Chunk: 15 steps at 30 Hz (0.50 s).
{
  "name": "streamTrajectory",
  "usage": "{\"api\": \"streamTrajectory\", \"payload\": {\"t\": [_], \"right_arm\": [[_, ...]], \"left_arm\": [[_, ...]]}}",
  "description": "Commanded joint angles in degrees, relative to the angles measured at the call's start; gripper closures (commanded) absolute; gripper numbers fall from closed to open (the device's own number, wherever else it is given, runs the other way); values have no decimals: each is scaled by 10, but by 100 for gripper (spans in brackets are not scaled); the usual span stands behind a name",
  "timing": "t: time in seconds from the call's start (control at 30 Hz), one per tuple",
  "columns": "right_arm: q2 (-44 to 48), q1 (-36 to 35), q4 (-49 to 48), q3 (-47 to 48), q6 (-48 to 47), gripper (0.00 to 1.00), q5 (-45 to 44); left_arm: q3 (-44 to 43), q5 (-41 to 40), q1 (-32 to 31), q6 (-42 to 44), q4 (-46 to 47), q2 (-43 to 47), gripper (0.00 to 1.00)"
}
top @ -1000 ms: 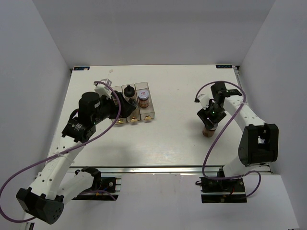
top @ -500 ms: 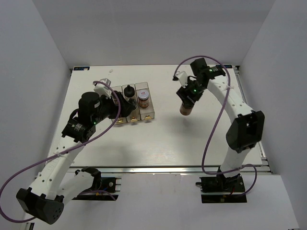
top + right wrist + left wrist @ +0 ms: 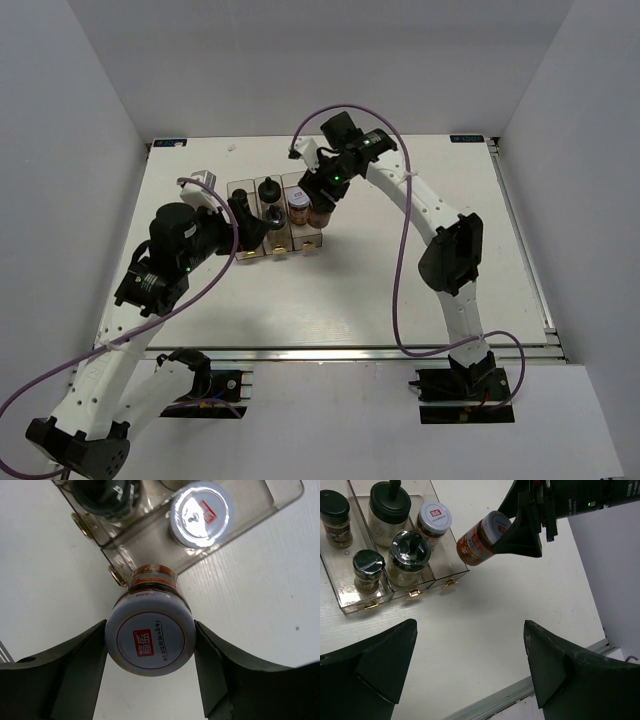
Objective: Organize the condiment bottles
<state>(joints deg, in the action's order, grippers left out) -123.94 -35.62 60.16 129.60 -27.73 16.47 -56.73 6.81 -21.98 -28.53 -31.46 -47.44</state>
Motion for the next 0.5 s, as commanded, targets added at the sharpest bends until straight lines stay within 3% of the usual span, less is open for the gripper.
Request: {"api": "streamTrajectory", "payload": {"t": [0.0,0.47], "right_arm": [[7,-16,-57,36,28,100,17],[-51,-47,-116,54,31,100,-1]], "left_arm": [[-3,-24,-3,-6,-18,24,3],[0,-32,-3,-6,-25,26,3]]}}
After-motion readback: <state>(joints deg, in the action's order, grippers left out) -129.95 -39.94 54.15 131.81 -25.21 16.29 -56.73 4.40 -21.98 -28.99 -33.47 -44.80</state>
